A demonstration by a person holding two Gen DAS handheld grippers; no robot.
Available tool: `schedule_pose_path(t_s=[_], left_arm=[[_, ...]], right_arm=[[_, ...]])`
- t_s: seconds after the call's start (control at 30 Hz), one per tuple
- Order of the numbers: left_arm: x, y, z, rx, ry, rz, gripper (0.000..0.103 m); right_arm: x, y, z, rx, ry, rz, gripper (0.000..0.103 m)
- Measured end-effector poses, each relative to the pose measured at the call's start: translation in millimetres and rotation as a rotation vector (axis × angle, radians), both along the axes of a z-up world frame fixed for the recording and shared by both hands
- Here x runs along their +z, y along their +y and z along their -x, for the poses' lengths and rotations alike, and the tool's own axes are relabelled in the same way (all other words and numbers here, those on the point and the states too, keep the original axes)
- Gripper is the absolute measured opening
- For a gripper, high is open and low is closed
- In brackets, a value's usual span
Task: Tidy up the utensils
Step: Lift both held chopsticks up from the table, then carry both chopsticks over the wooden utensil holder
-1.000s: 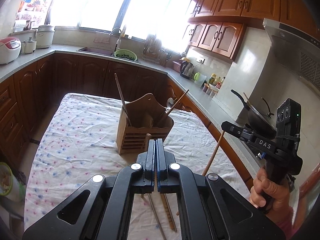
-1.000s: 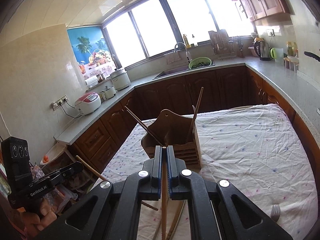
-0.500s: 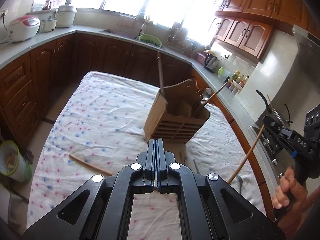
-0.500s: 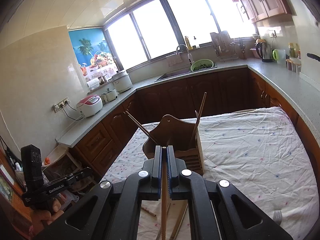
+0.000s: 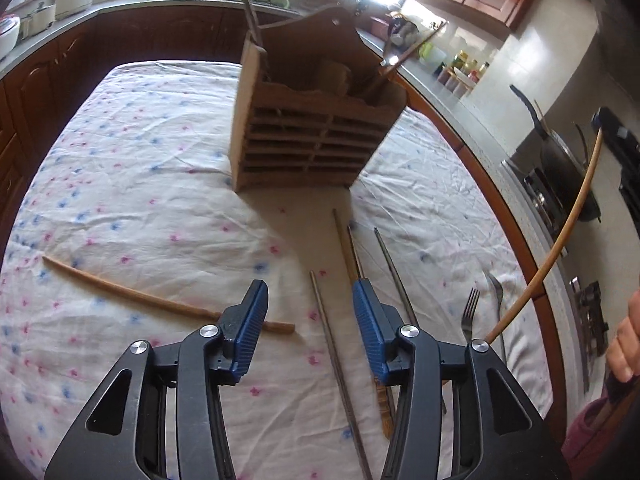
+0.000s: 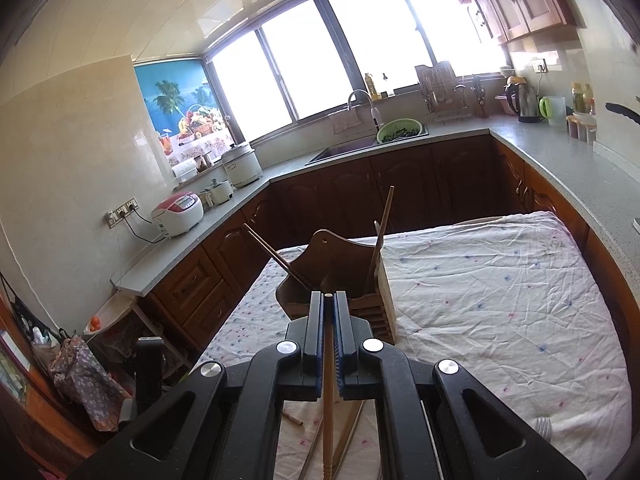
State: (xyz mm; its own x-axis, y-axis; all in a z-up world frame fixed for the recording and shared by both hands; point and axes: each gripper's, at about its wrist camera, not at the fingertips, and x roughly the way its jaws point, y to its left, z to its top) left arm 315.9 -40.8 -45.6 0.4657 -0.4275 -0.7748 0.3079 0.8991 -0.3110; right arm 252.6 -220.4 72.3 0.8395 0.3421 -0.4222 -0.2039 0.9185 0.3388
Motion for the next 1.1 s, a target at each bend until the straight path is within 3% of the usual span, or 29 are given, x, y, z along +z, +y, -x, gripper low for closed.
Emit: schedule_pose_path(t_s=[0.33,0.37,0.43,0.53,0.67,0.77,0.93,1.1], left_arm=[[-42,-53,-26,-0.028,0.039,-0.176,0.044],[-45,-58,-28,-0.038,0.042,-0.2,0.028],[-54,-66,-30,-0.063,0.054,-0.234,0.007],[-54,-74,-27,-0.079,0.008,-0.293,0.006],[-47,-60,-29,-0.042,0.033,-0.209,0.003],[-24,-45,-19,-0.019,0.002,-0.127,0.003],[32,-16,1,0.006,-0.104,-0.014,0.003],[79,2,17,0.032,-0.207,0.043,0.003]], right_arm=[[-13,-36,7,-0.051,0.02,-0.045,0.004],[-15,-38,7,-0.053,0.022,-0.05,0.004],[-17,-41,6,-0.053,0.026,-0.059,0.004],[-20,-44,5,-0.048,0.028,-0.068,0.004],[-22,-41,4,-0.038,0.033,-0.07,0.004],[-22,-37,5,-0.027,0.036,-0.066,0.004],[-16,-30,5,-0.016,0.027,-0.055,0.004],[-8,-21,5,0.001,0.009,-0.048,0.004]])
